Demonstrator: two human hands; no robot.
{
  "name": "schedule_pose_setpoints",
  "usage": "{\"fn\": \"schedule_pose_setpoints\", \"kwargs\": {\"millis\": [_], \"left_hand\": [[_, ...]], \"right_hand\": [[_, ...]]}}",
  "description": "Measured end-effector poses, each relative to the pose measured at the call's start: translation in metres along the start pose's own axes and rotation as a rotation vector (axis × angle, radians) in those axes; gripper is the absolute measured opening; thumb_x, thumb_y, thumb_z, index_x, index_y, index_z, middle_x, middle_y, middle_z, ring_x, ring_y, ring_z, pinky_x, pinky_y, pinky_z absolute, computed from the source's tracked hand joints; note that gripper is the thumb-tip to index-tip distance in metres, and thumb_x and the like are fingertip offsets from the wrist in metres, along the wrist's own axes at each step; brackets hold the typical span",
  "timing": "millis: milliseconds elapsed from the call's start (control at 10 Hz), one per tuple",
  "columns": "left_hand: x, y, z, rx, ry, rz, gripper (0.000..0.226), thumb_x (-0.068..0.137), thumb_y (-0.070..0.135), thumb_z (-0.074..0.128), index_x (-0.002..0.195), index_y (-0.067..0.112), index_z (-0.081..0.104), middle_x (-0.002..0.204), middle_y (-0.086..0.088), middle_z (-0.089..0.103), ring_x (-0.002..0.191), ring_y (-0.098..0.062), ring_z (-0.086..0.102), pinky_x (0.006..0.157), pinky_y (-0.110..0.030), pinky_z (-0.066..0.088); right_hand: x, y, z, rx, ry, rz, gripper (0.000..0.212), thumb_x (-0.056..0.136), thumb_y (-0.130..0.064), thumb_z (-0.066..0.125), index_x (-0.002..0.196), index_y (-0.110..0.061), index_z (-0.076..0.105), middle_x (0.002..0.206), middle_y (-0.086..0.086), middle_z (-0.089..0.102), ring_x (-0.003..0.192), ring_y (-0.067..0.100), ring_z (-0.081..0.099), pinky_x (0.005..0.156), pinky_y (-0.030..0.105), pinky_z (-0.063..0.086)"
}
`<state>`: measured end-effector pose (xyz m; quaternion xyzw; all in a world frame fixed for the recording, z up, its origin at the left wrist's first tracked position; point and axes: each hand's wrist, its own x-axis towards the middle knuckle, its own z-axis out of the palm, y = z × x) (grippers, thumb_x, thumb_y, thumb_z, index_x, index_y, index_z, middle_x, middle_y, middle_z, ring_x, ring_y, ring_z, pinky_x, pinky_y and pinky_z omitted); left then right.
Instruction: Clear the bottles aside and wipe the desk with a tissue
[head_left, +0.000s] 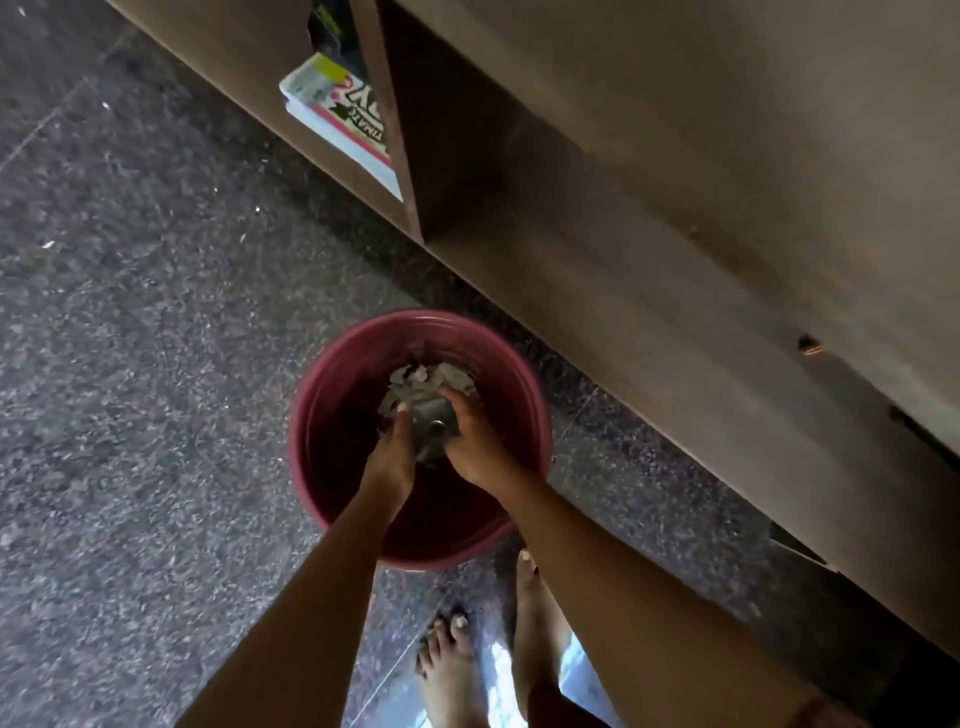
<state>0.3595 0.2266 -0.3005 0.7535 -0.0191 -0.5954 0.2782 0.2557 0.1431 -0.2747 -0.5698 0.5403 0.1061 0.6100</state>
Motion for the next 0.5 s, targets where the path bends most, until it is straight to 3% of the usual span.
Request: {"fn": "schedule_pose_setpoints", "kwargs": {"millis": [100, 200, 300, 400, 500], "left_hand": [[0.018, -0.011, 0.001, 0.008, -0.019, -0.050, 0.111, 0.050, 0.100, 0.034, 0.132, 0.028, 0.055, 0.128, -0.009, 0.062, 0.119, -0.031, 0.057, 0.107, -0.051, 0.039], [-0.006, 0.004, 0.006, 0.067, -0.022, -0.016, 0.097, 0.063, 0.087, 0.034, 0.136, 0.025, 0.051, 0.133, -0.010, 0.058, 0.122, -0.029, 0.054, 0.109, -0.049, 0.037], [-0.058, 0.034, 0.008, 0.208, 0.008, 0.065, 0.065, 0.092, 0.059, 0.037, 0.140, 0.016, 0.045, 0.135, -0.009, 0.054, 0.125, -0.031, 0.050, 0.109, -0.042, 0.034], [-0.109, 0.054, 0.011, 0.310, 0.010, 0.121, 0.057, 0.098, 0.042, 0.043, 0.143, 0.009, 0.040, 0.135, -0.016, 0.052, 0.127, -0.035, 0.048, 0.103, -0.036, 0.035], [-0.171, 0.083, 0.021, 0.424, -0.019, 0.054, 0.048, 0.099, 0.026, 0.047, 0.143, 0.010, 0.038, 0.132, -0.015, 0.055, 0.122, -0.033, 0.053, 0.087, -0.026, 0.045]], "right_hand": [[0.013, 0.009, 0.003, -0.044, -0.017, 0.044, 0.072, 0.088, 0.004, 0.048, 0.150, -0.026, 0.025, 0.154, 0.012, 0.025, 0.140, 0.031, 0.030, 0.114, 0.045, 0.032], [0.006, 0.006, -0.005, -0.054, -0.030, 0.055, 0.075, 0.088, 0.002, 0.046, 0.151, -0.029, 0.020, 0.157, 0.011, 0.020, 0.141, 0.032, 0.028, 0.113, 0.045, 0.033], [-0.021, -0.005, -0.017, 0.018, 0.007, 0.076, 0.074, 0.089, 0.000, 0.045, 0.151, -0.031, 0.019, 0.156, 0.010, 0.025, 0.141, 0.030, 0.031, 0.112, 0.041, 0.035], [-0.074, -0.025, -0.039, 0.194, 0.060, 0.078, 0.064, 0.092, 0.002, 0.044, 0.150, -0.022, 0.028, 0.149, 0.012, 0.039, 0.137, 0.028, 0.038, 0.110, 0.036, 0.037], [-0.139, -0.032, -0.063, 0.263, 0.076, 0.080, 0.056, 0.093, 0.005, 0.043, 0.145, -0.014, 0.036, 0.137, 0.010, 0.048, 0.129, 0.025, 0.046, 0.099, 0.029, 0.041]]}}
